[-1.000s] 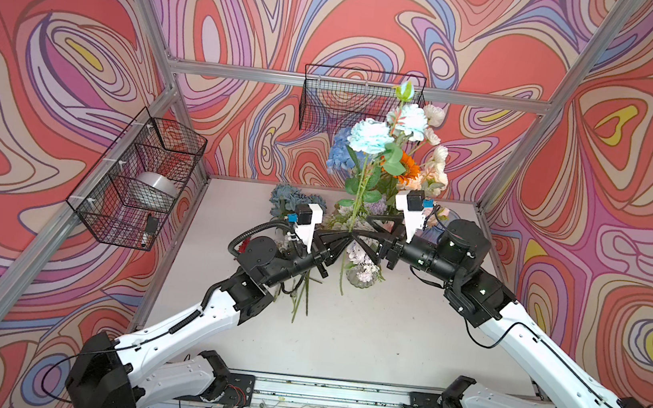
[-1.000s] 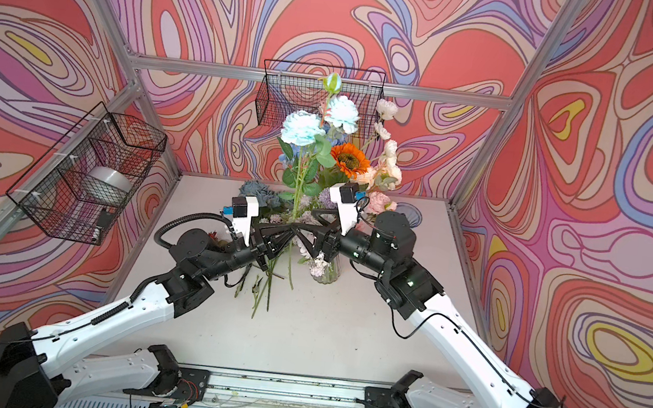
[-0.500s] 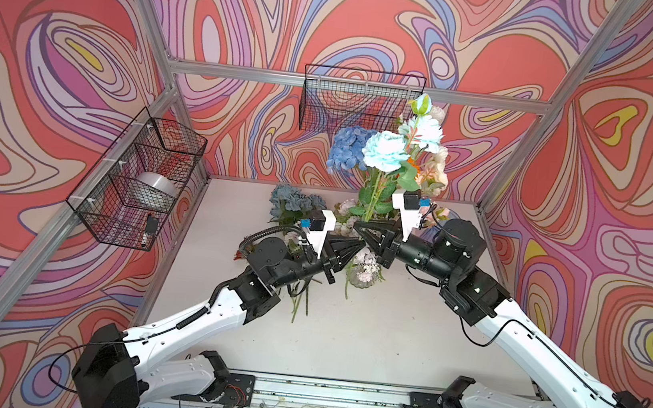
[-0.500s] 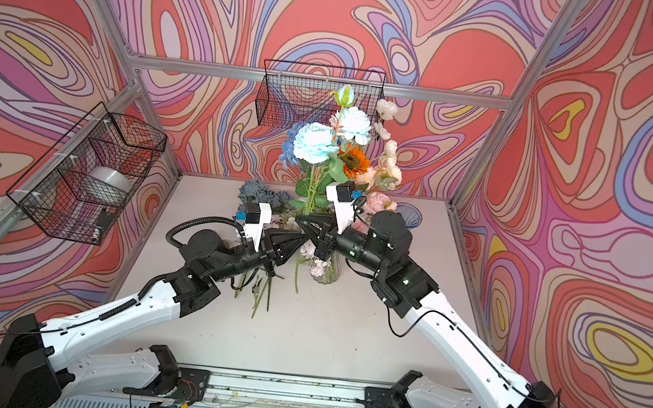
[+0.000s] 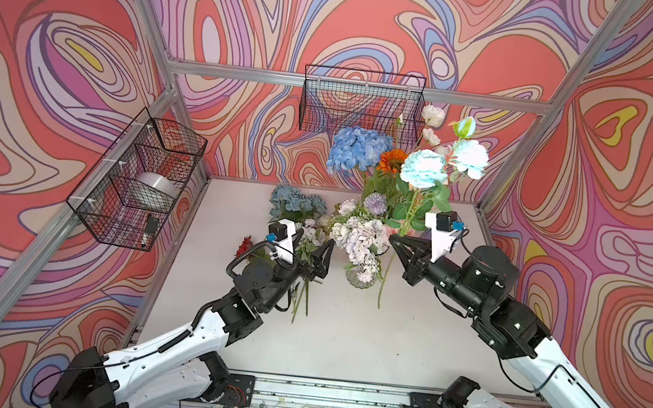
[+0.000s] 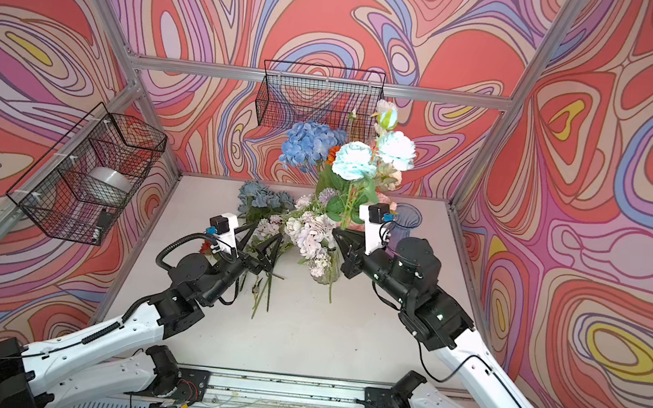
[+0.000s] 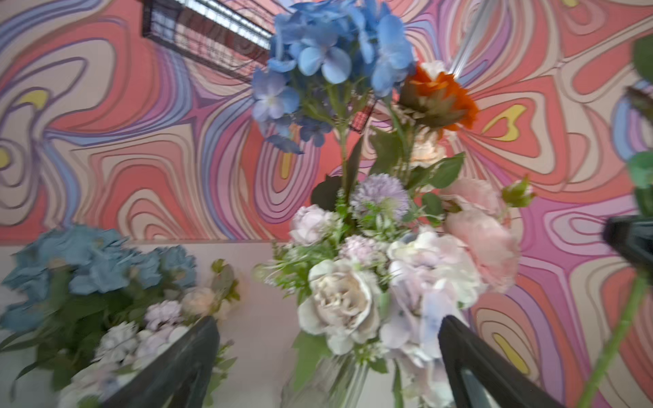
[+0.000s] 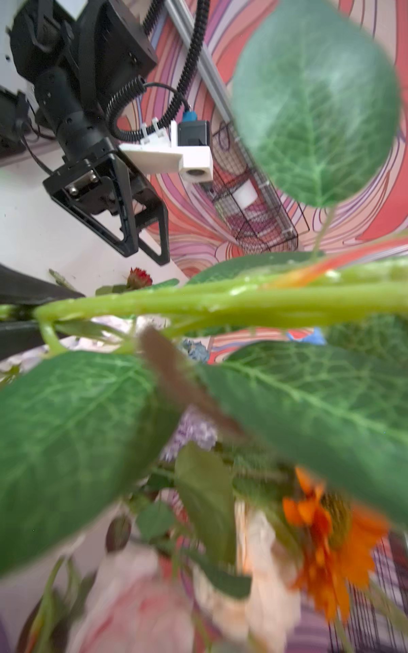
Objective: Arrange the flowers into the vase
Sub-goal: 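Carry the pale blue roses toward the clear vase with the right while the left releases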
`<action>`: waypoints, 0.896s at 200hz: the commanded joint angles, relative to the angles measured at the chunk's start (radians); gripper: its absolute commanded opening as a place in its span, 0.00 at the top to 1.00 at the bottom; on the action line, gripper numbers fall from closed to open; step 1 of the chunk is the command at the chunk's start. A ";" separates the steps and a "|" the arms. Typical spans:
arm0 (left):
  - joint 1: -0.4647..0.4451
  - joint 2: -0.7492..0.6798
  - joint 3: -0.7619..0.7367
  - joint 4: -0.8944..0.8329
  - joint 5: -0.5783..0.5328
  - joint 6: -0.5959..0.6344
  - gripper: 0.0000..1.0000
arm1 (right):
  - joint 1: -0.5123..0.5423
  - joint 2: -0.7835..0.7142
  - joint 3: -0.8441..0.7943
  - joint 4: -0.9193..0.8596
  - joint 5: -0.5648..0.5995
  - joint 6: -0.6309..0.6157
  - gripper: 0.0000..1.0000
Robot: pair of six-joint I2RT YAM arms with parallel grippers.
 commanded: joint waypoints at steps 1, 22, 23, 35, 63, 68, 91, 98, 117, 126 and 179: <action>0.033 -0.006 -0.009 -0.062 -0.118 -0.071 0.00 | -0.002 -0.020 -0.021 -0.072 0.247 -0.092 1.00; 0.067 0.035 -0.010 -0.097 -0.066 -0.119 0.00 | -0.002 -0.021 -0.069 0.057 0.348 -0.142 1.00; 0.069 0.037 -0.010 -0.098 -0.064 -0.122 0.00 | -0.002 -0.021 -0.073 0.067 0.351 -0.145 1.00; 0.088 0.069 -0.010 -0.099 -0.035 -0.141 0.00 | -0.002 -0.022 -0.113 0.193 0.349 -0.169 1.00; 0.140 0.156 -0.010 -0.083 0.050 -0.210 0.00 | -0.002 0.005 -0.124 0.384 0.296 -0.188 1.00; 0.144 0.168 -0.010 -0.077 0.066 -0.221 0.00 | -0.002 0.010 -0.121 0.409 0.289 -0.192 1.00; 0.150 0.230 -0.010 -0.052 0.129 -0.227 0.00 | -0.002 0.026 -0.125 0.521 0.250 -0.203 1.00; 0.150 0.242 -0.007 -0.051 0.147 -0.224 0.00 | -0.002 0.026 -0.123 0.545 0.232 -0.202 1.00; 0.149 0.262 0.000 -0.045 0.178 -0.217 0.00 | -0.002 0.023 -0.137 0.624 0.195 -0.202 1.00; 0.150 0.269 0.001 -0.045 0.184 -0.218 0.00 | -0.002 0.023 -0.156 0.669 0.187 -0.207 1.00; 0.150 0.273 -0.005 -0.039 0.197 -0.222 0.00 | -0.002 0.045 -0.256 0.830 0.170 -0.208 1.00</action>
